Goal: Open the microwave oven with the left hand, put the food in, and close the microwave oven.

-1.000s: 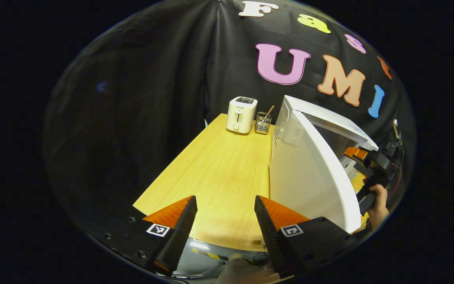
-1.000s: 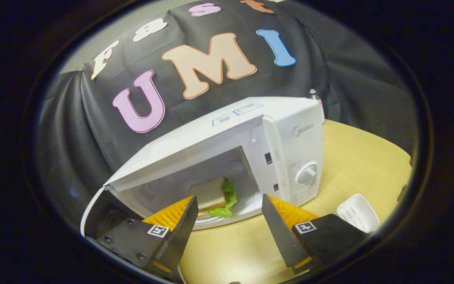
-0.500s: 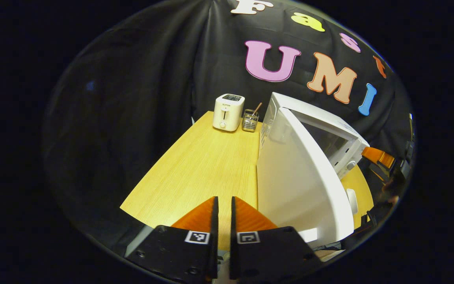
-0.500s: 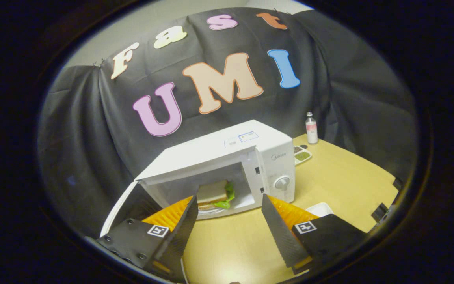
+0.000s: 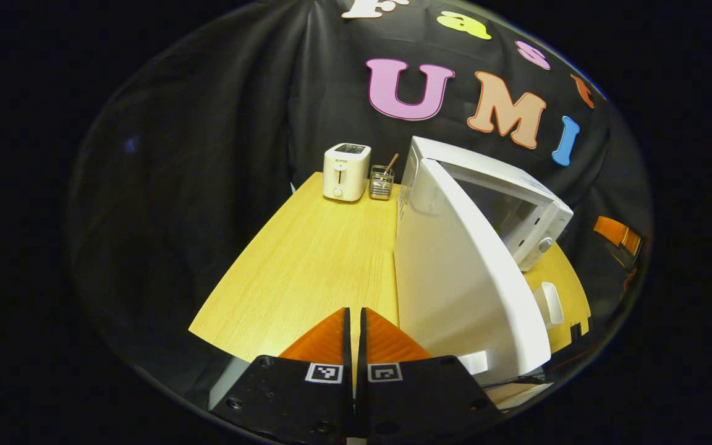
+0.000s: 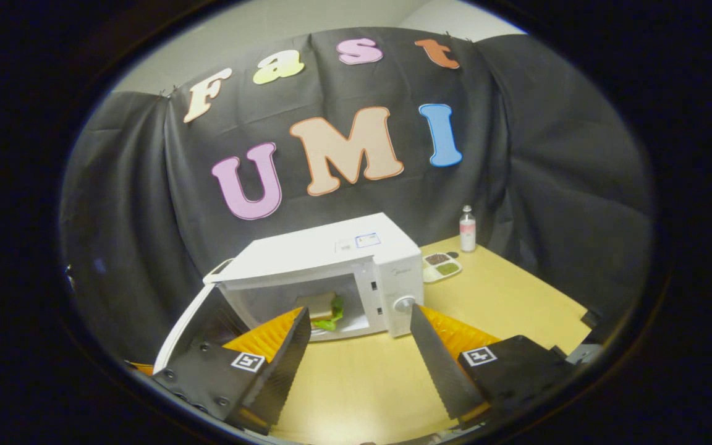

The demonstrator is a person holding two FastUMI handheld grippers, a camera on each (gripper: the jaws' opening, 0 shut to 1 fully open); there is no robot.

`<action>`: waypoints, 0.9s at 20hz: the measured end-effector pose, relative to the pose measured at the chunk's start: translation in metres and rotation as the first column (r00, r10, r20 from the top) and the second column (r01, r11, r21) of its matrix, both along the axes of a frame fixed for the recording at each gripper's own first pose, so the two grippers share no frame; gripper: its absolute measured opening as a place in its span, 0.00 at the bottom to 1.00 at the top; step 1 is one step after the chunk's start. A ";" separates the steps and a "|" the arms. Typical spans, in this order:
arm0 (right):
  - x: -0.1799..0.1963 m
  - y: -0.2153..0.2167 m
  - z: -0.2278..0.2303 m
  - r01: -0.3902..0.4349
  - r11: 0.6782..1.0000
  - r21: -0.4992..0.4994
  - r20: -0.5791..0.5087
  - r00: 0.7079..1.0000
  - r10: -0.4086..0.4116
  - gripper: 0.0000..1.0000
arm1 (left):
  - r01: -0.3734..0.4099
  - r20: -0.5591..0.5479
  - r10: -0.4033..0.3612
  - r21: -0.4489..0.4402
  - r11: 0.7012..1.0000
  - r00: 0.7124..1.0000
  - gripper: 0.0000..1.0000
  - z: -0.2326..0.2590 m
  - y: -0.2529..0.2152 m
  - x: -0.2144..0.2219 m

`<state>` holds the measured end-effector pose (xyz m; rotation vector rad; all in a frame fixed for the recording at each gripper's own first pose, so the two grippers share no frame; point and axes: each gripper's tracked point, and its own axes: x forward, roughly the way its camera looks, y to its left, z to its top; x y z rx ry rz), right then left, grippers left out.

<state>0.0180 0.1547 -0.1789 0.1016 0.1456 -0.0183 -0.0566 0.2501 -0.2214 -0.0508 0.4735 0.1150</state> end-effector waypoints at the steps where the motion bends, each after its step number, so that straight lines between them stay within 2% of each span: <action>1: -0.003 -0.003 0.000 0.003 1.000 -0.002 -0.003 1.000 -0.003 0.90 | 0.007 -0.004 -0.007 0.001 1.000 1.000 0.00 0.000 -0.003 0.000; 8: -0.015 -0.033 -0.004 0.024 1.000 -0.004 -0.015 1.000 -0.024 0.91 | 0.033 -0.005 -0.033 -0.003 0.999 0.999 0.01 0.002 -0.030 0.003; 14: -0.021 -0.074 -0.002 0.046 0.997 0.061 -0.033 0.998 -0.044 0.91 | 0.003 -0.002 -0.003 0.001 1.000 1.000 0.01 0.000 -0.055 0.009; 18: -0.018 -0.105 -0.003 0.051 0.998 0.047 -0.057 0.997 -0.048 0.91 | 0.011 -0.001 -0.011 -0.022 1.000 1.000 0.01 0.000 -0.089 0.015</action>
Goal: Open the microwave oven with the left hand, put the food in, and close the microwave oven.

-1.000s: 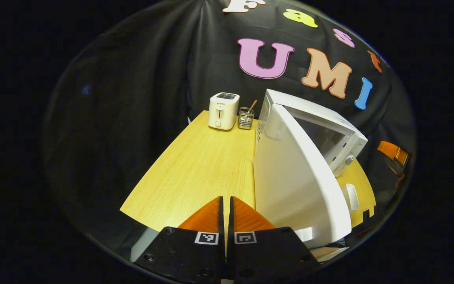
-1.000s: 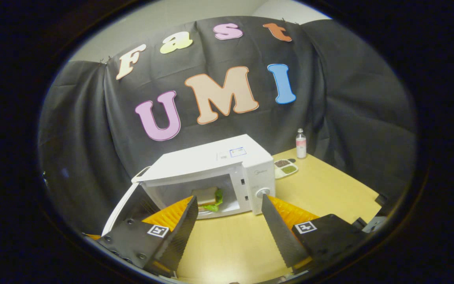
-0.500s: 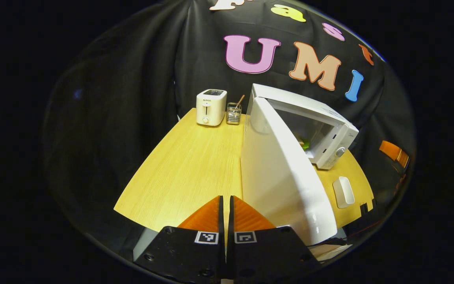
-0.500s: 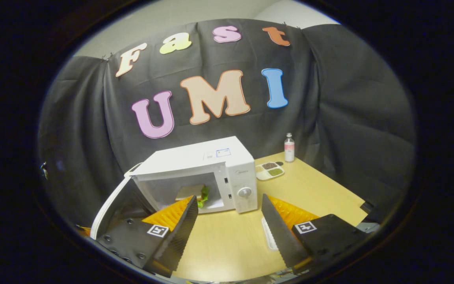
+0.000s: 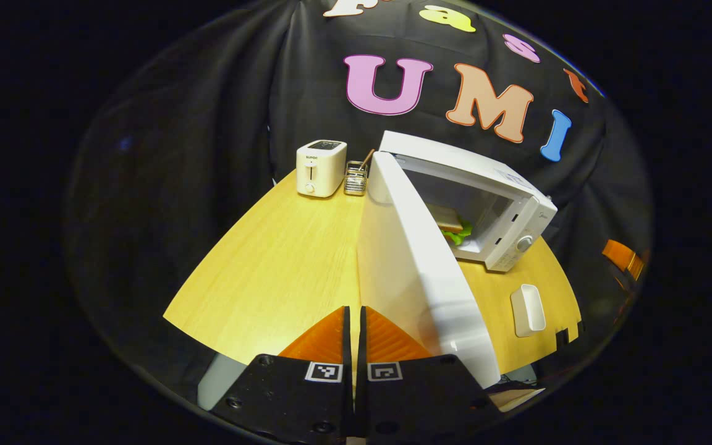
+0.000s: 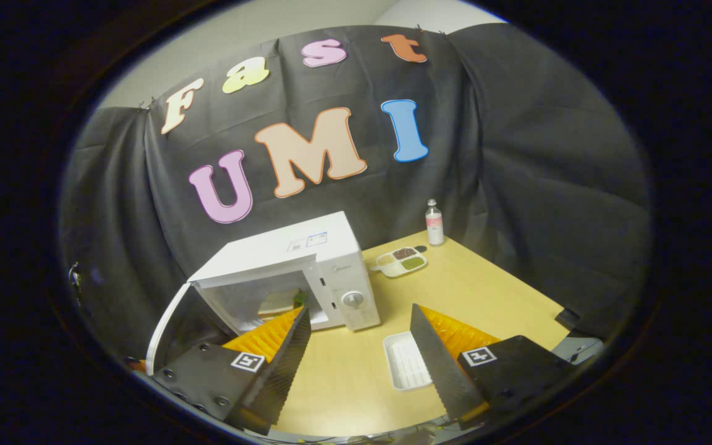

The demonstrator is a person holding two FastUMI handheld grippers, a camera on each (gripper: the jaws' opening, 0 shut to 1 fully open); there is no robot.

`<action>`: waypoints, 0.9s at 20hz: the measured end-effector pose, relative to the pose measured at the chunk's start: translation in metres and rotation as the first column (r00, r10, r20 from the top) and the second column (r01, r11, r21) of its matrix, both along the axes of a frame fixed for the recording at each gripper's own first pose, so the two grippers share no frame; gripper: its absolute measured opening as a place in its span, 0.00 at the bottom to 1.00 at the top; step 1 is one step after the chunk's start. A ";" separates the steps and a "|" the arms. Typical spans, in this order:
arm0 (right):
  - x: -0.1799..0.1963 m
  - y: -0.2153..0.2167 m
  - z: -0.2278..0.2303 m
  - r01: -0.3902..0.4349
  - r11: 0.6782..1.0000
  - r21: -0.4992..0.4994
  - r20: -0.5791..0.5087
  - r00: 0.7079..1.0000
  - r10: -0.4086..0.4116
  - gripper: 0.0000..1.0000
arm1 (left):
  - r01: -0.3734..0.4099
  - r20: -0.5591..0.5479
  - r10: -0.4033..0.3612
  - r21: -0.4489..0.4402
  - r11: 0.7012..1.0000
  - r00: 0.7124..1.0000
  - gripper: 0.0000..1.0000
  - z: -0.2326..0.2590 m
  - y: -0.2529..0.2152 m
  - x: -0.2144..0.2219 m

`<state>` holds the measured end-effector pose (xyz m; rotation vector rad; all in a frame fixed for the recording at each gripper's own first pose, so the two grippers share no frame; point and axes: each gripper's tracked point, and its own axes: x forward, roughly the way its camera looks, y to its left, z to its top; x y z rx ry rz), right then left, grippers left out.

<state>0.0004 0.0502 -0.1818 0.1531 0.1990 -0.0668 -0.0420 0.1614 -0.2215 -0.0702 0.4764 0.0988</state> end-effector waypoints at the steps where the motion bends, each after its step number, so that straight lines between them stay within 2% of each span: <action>1: -0.001 -0.007 0.001 -0.003 1.000 -0.003 -0.007 1.000 0.003 0.91 | 0.006 0.003 -0.006 0.002 1.000 1.000 0.01 0.000 -0.009 0.003; 6: 0.001 -0.041 -0.009 -0.009 1.000 -0.021 -0.035 0.999 0.008 0.91 | 0.043 0.016 -0.043 0.019 0.999 0.999 0.01 0.004 -0.059 0.021; 11: -0.002 -0.079 -0.021 -0.007 1.000 -0.031 -0.058 0.998 0.005 0.91 | 0.112 0.017 -0.113 0.044 0.993 0.993 0.01 0.001 -0.111 0.046; 12: -0.003 -0.085 -0.024 -0.005 1.000 -0.017 -0.063 0.998 0.004 0.99 | 0.130 0.018 -0.132 0.056 0.990 0.991 0.01 0.002 -0.121 0.051; 13: -0.004 -0.092 -0.025 -0.004 1.000 -0.002 -0.067 0.998 0.004 0.91 | 0.150 0.019 -0.152 0.071 0.986 0.988 0.00 0.001 -0.131 0.056; 18: 0.001 -0.121 -0.017 0.021 1.000 0.022 -0.039 0.999 -0.020 0.91 | 0.235 0.025 -0.238 0.092 0.968 0.971 0.01 0.000 -0.182 0.085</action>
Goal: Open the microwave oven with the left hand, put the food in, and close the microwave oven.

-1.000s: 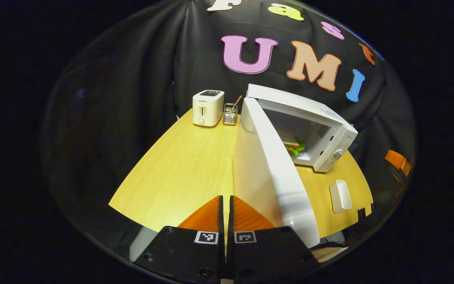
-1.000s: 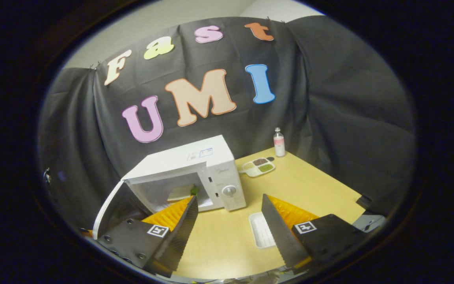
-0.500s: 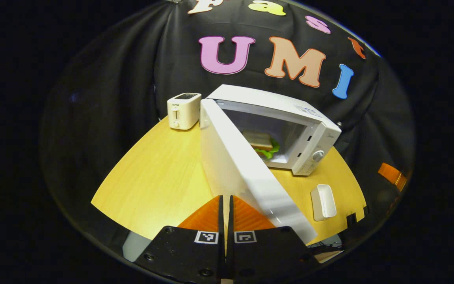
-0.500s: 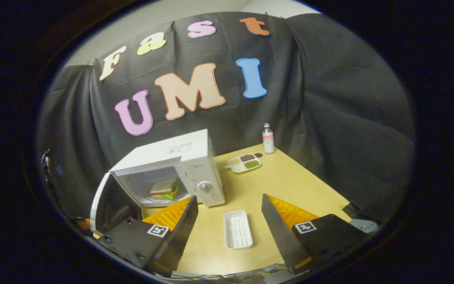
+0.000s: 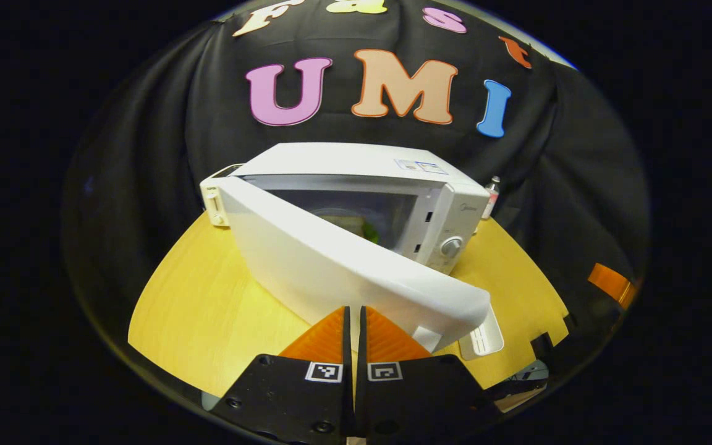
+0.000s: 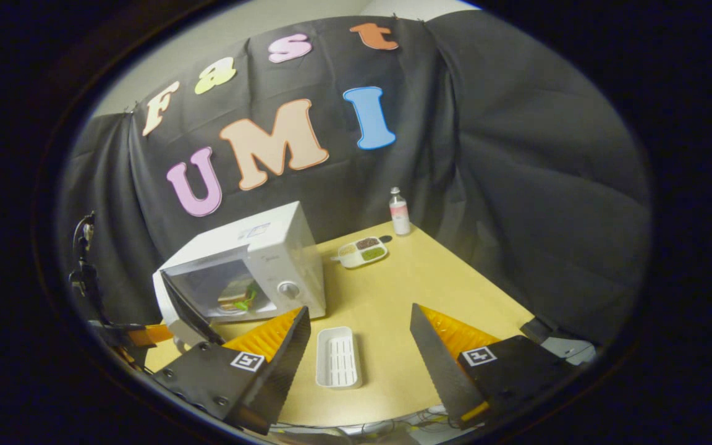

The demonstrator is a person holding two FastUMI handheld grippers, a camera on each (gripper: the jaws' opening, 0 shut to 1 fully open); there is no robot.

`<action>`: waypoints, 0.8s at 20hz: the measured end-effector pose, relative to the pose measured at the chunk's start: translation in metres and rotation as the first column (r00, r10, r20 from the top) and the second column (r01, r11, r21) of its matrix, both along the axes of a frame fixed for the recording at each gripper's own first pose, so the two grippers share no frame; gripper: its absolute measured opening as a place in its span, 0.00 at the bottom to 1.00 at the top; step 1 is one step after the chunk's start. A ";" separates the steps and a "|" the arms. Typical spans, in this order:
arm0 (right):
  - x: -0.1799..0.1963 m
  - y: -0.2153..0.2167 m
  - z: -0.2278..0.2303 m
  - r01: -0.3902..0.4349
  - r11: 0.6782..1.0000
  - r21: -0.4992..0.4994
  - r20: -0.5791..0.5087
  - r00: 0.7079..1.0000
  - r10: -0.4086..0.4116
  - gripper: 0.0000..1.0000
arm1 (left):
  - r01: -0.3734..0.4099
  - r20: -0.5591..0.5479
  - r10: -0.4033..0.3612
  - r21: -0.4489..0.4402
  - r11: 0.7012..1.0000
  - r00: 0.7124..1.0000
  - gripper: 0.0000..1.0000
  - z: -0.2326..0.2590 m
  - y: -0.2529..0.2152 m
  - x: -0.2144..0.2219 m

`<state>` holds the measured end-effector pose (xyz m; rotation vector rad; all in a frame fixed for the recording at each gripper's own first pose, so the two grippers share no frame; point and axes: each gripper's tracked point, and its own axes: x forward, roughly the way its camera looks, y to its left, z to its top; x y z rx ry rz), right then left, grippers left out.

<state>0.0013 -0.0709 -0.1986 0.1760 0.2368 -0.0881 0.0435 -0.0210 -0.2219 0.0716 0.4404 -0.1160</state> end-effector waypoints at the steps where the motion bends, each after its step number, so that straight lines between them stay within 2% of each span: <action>1: 0.001 -0.003 0.001 0.003 1.000 -0.001 0.005 1.000 -0.003 0.91 | 0.011 0.001 -0.011 0.005 1.000 1.000 0.01 0.002 -0.007 0.001; 5: 0.004 -0.014 0.005 0.014 1.000 0.008 0.023 1.000 -0.014 0.91 | 0.049 -0.006 -0.049 0.016 0.999 0.999 0.01 -0.002 -0.034 0.021; 10: 0.011 -0.035 0.009 0.060 0.997 0.037 0.039 0.997 -0.062 0.91 | 0.076 0.035 -0.077 0.036 0.996 0.996 0.00 0.006 -0.054 0.054; 16: 0.014 -0.042 0.029 0.081 0.995 0.060 0.115 0.989 -0.088 0.90 | 0.067 0.079 -0.064 -0.036 0.997 0.995 0.01 0.016 -0.067 0.076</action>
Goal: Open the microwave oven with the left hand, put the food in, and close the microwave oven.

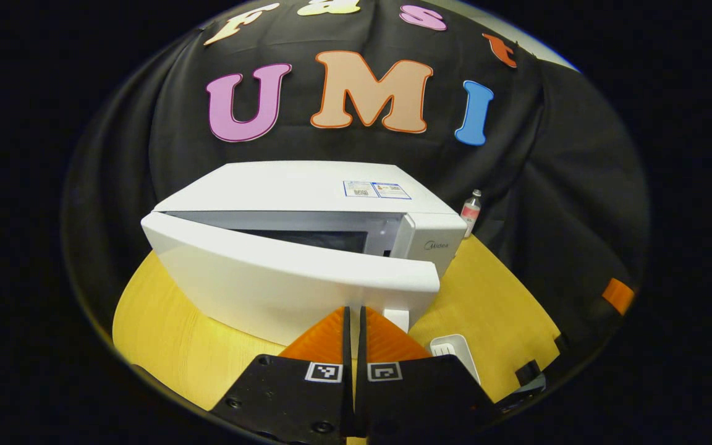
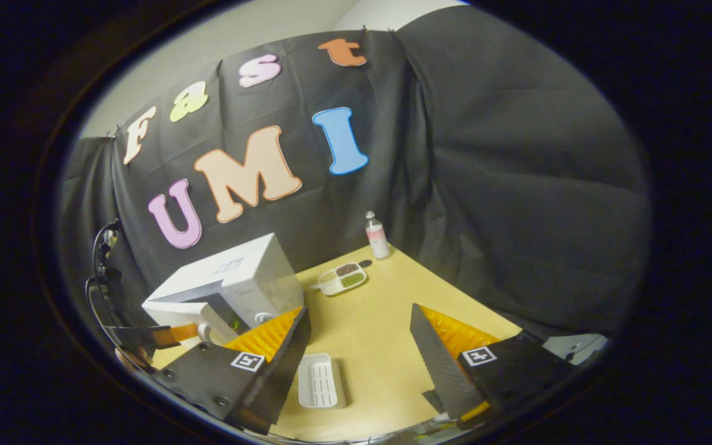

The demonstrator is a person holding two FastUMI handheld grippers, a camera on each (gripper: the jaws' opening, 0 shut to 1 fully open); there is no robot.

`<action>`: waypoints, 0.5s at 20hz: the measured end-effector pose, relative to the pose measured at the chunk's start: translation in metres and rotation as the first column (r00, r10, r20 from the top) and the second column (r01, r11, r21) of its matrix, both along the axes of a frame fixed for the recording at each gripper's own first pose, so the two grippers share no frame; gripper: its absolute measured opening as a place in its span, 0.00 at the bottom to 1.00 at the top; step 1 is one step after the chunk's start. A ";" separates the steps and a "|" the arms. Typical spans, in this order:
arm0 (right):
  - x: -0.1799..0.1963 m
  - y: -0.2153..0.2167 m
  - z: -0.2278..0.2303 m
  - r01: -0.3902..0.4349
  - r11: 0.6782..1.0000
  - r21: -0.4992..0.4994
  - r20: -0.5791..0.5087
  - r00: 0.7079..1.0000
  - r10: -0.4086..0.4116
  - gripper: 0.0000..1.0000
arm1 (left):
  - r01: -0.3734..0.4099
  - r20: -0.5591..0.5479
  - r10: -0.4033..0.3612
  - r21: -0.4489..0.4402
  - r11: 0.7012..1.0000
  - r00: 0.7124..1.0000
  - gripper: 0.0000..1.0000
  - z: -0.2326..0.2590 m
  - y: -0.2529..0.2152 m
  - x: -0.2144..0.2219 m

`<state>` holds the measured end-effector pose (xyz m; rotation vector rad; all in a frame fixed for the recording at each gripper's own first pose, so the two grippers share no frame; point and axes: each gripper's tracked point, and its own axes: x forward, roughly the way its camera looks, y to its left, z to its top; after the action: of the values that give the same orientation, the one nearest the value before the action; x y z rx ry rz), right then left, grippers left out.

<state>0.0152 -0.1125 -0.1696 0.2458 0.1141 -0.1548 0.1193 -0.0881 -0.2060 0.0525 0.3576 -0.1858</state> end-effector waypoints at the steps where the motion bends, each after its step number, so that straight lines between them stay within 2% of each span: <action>1: 0.002 0.003 0.001 -0.008 1.000 0.001 0.009 1.000 0.008 0.90 | -0.002 -0.002 0.002 -0.014 1.000 1.000 0.01 0.001 -0.002 0.003; 6: 0.009 0.013 -0.003 -0.049 0.999 -0.014 -0.005 0.999 0.049 0.91 | -0.011 0.032 0.011 -0.019 1.000 0.999 0.00 0.017 -0.003 0.014; 10: 0.005 0.005 -0.003 -0.035 0.999 -0.025 -0.008 0.999 0.035 0.90 | -0.017 0.046 0.017 0.005 1.000 0.999 0.00 0.018 -0.007 0.028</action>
<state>0.0202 -0.1079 -0.1725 0.2181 0.1238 -0.1225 0.1472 -0.0950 -0.1884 0.0591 0.3122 -0.1662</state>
